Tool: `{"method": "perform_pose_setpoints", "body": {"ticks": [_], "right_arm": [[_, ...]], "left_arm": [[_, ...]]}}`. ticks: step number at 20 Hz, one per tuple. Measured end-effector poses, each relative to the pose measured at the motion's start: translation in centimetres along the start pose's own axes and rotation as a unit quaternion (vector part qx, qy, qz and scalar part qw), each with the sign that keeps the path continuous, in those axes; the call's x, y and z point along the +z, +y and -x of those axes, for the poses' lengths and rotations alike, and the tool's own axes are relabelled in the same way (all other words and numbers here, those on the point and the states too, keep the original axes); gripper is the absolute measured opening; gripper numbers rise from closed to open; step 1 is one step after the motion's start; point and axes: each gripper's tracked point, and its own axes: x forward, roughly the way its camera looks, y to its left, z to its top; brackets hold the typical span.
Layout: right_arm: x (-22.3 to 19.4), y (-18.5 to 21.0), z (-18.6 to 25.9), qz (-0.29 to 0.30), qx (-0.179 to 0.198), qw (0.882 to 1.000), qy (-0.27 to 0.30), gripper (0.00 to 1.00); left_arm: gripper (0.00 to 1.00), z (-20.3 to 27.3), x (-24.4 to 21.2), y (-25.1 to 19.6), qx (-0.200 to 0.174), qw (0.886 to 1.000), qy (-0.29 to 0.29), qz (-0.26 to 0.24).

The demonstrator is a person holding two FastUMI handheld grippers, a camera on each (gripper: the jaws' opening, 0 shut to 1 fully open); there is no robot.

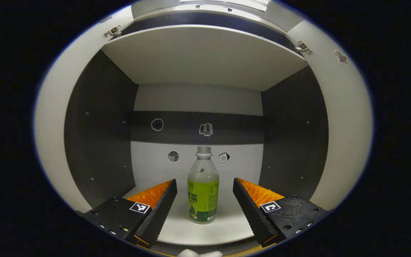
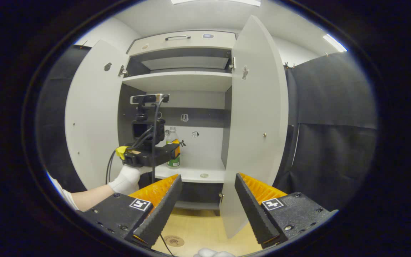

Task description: Grasp the bottle in the cabinet with the left hand and place it on the coaster, then close the right door with the right hand and the left door with the left hand.

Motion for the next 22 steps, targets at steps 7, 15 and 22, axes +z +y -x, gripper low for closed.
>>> {"method": "perform_pose_setpoints", "body": {"ticks": [7,15,22], "right_arm": [[-1.3,0.0,-0.7,0.002,0.002,1.0,0.022,0.97],[-1.1,-1.1,0.5,-0.004,0.004,1.0,0.013,0.98],[-1.5,-1.9,1.8,-0.015,0.011,1.0,0.013,0.97]], "left_arm": [[0.96,-4.0,-3.0,0.3,0.024,0.999,0.025,-0.025],[0.75,-3.0,-3.1,0.3,0.008,0.999,0.033,-0.027],[0.71,6.4,0.8,-0.4,-0.034,0.999,-0.019,-0.029]]}}
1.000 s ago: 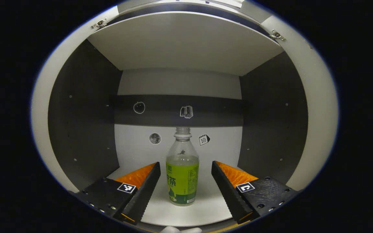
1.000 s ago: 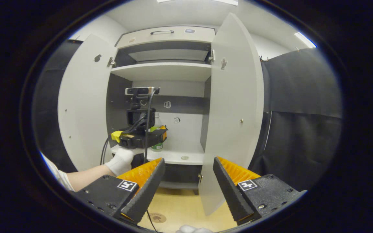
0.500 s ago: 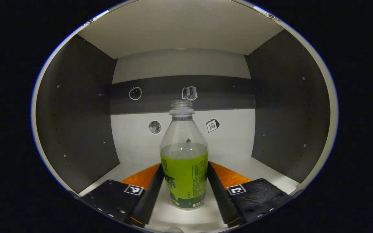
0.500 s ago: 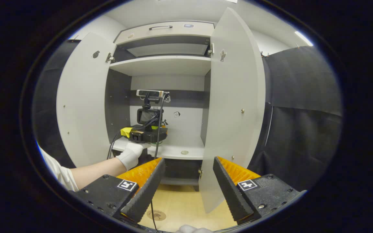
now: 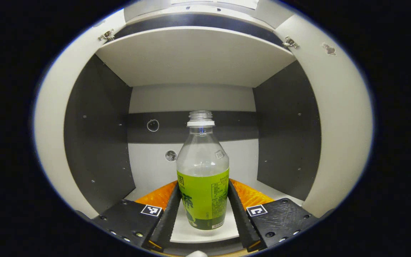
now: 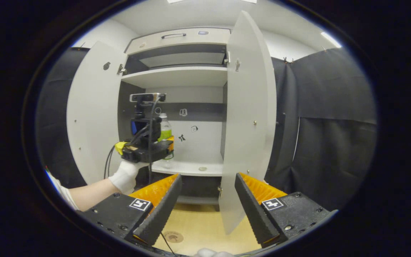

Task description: Grasp the bottle in the cabinet with the left hand and place it on the coaster, then close the right door with the right hand and the left door with the left hand.

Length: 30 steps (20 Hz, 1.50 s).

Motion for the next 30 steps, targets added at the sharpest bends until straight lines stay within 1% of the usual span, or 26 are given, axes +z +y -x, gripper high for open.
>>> {"method": "perform_pose_setpoints", "body": {"ticks": [1,3,7,10,12,15,17,18,21,22,26,30], "right_arm": [[-0.1,-0.1,0.3,-0.001,0.002,1.0,0.0,0.98],[-0.3,-0.3,0.9,-0.004,0.004,1.0,-0.002,0.98],[-0.9,-0.9,2.0,-0.005,0.006,1.0,-0.003,0.97],[-1.6,-1.3,2.5,-0.006,0.007,1.0,0.001,0.97],[-2.0,-1.8,2.8,-0.008,0.004,1.0,0.005,0.97],[-2.4,-2.3,3.5,-0.008,0.0,1.0,0.007,0.97],[-2.9,-2.7,3.8,-0.003,-0.004,1.0,0.011,0.98],[-3.1,-2.8,4.0,-0.002,-0.004,1.0,0.014,0.97],[-3.7,-3.0,4.1,-0.002,-0.004,1.0,0.025,0.98],[-3.9,-3.1,4.2,-0.001,-0.004,1.0,0.027,0.97],[-4.5,-3.4,4.4,0.009,-0.007,0.999,0.037,0.97],[-5.0,-3.8,4.6,0.019,-0.011,0.999,0.048,0.97]], "left_arm": [[0.71,1.8,0.1,-0.1,-0.002,1.0,0.0,0.0],[0.71,5.4,-0.1,-1.0,-0.019,1.0,0.004,0.007],[0.71,11.9,-2.6,-2.6,-0.04,0.999,0.025,0.015],[0.71,16.0,-5.4,-3.7,-0.057,0.997,0.04,0.013],[0.71,18.6,-7.7,-4.8,-0.074,0.996,0.048,0.01],[0.71,21.7,-11.5,-5.5,-0.075,0.995,0.072,0.003],[0.71,23.2,-13.7,-6.2,-0.081,0.993,0.083,0.008],[0.71,23.8,-14.8,-6.6,-0.087,0.992,0.085,0.012],[0.71,25.4,-17.5,-7.6,-0.1,0.992,0.081,0.016],[0.71,25.8,-18.5,-8.0,-0.106,0.991,0.081,0.021],[0.71,27.0,-22.3,-9.4,-0.124,0.988,0.084,0.025],[0.71,27.1,-27.1,-10.5,-0.142,0.984,0.102,0.026]]}}
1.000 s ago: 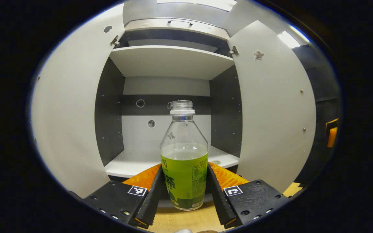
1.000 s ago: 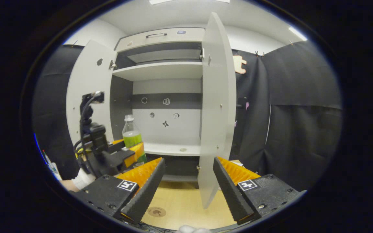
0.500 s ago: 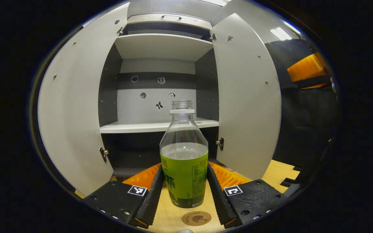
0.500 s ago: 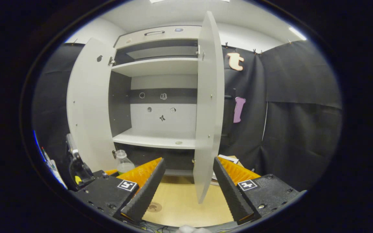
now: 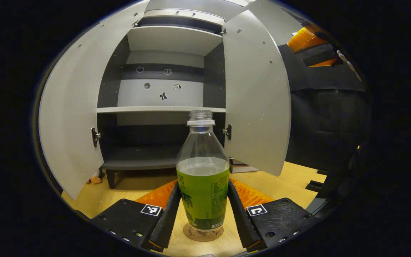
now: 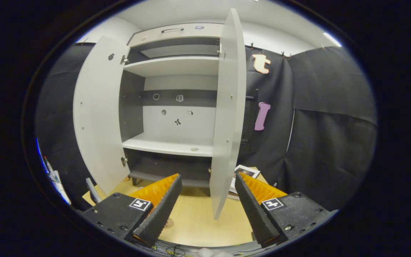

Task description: Grasp the bottle in the cabinet with the left hand and place it on the coaster, then close the right door with the right hand and the left door with the left hand.

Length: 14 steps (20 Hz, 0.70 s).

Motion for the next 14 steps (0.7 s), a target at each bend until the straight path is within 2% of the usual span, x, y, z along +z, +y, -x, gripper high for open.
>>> {"method": "perform_pose_setpoints", "body": {"ticks": [4,11,14], "right_arm": [[-0.9,-0.2,-0.1,0.01,-0.003,1.0,0.015,0.97],[-2.5,0.3,-0.4,0.031,0.002,0.999,0.041,0.98],[-2.7,0.5,-0.5,0.03,0.003,0.998,0.048,0.98]], "left_arm": [[0.71,-0.8,-3.6,0.4,0.0,1.0,0.01,-0.007],[0.74,-1.3,-5.6,0.7,-0.008,1.0,-0.003,-0.012],[0.74,-1.1,-5.8,0.1,-0.018,0.999,-0.006,-0.033]]}}
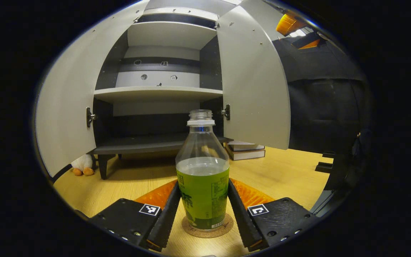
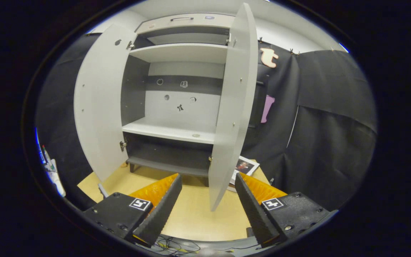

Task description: Grasp the bottle in the cabinet with the left hand and place it on the coaster, then close the right door with the right hand and the left door with the left hand.

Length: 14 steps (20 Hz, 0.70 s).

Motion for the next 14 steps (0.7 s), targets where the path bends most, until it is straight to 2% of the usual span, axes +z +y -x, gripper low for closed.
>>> {"method": "perform_pose_setpoints", "body": {"ticks": [5,6,7,11,14], "right_arm": [[0.0,0.2,0.1,0.005,0.003,1.0,0.0,0.99],[0.0,0.2,0.1,0.005,0.003,1.0,-0.001,0.99],[0.0,0.2,0.1,0.005,0.004,1.0,-0.002,0.99],[0.3,0.4,0.3,-0.005,0.011,1.0,-0.009,0.99],[0.9,1.0,0.2,-0.014,0.022,0.999,-0.024,0.99]], "left_arm": [[0.79,0.4,0.8,-0.2,0.0,1.0,-0.007,-0.008],[0.84,0.2,1.2,0.0,0.006,1.0,-0.007,-0.009],[0.98,0.5,1.7,0.1,0.013,1.0,-0.009,-0.009],[0.96,0.9,5.1,0.8,0.034,0.999,-0.025,0.004],[0.96,1.9,10.1,1.2,0.051,0.997,-0.051,0.009]]}}
